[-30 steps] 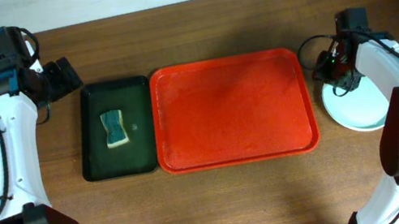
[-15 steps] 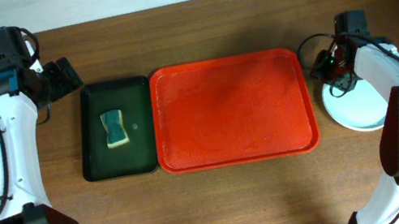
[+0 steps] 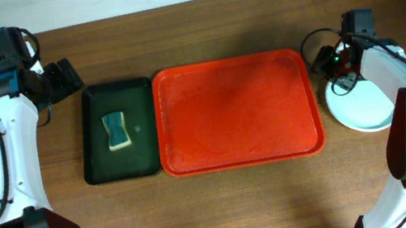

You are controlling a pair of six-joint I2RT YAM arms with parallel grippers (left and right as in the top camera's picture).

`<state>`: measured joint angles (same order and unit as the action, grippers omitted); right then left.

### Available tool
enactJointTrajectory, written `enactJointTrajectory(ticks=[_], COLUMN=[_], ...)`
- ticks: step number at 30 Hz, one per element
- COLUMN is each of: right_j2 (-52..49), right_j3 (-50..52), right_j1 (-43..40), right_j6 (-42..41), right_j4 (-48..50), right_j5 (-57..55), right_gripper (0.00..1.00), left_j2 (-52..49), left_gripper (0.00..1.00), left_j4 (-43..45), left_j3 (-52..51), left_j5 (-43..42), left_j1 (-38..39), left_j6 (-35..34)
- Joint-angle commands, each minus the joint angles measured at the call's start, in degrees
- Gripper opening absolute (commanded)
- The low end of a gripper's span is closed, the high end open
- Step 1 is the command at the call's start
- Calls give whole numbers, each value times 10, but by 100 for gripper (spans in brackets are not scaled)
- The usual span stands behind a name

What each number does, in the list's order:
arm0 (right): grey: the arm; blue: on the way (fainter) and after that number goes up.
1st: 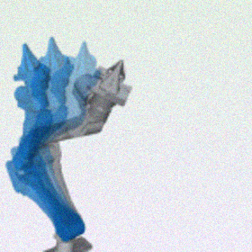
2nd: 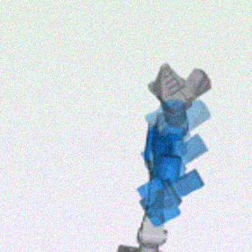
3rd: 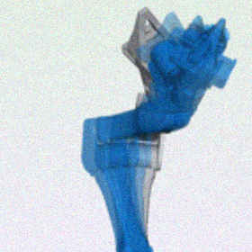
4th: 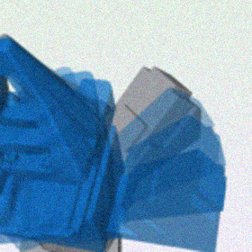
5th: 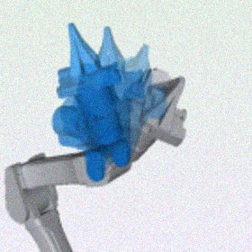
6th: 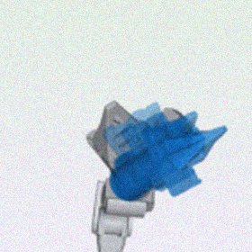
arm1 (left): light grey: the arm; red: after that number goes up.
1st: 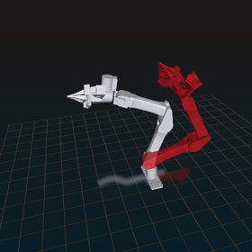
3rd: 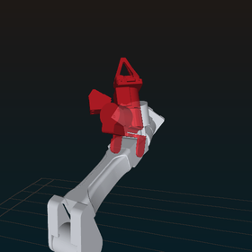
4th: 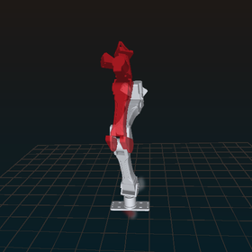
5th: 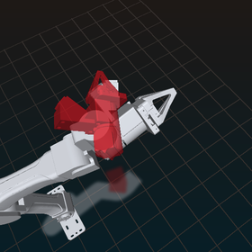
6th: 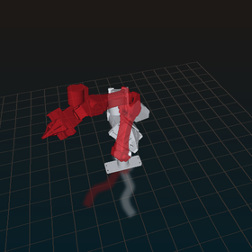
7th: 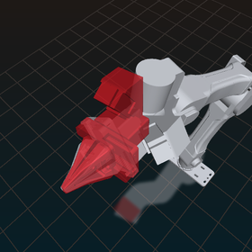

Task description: Clean dirty plates on tray and stack at the side

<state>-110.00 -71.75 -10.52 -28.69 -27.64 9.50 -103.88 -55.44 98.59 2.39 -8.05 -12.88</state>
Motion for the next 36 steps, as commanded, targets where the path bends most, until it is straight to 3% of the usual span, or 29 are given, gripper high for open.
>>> enactJointTrajectory(ticks=[1,8,10,16,17,18,36], right_j2=[-1,7,25,71,72,73,73], right_j3=[5,-5,-43,-202,-216,-226,-231], right_j1=[0,-3,-10,-5,-3,-3,-4], right_j6=[-5,54,114,347,356,358,358], right_j4=[31,28,-32,-265,-283,-294,-317], right_j5=[107,156,153,73,54,40,20], right_gripper=[64,72,75,72,82,100,99], left_j2=[-3,-3,-3,-3,-3,-3,-3], left_gripper=[99,99,99,99,99,99,99], left_j4=[1,1,1,1,1,1,1], left_j3=[0,0,0,0,0,0,0], left_j5=[2,2,2,2,2,2,2], left_j1=[1,1,1,1,1,1,1], left_j6=[-3,-3,-3,-3,-3,-3,-3])
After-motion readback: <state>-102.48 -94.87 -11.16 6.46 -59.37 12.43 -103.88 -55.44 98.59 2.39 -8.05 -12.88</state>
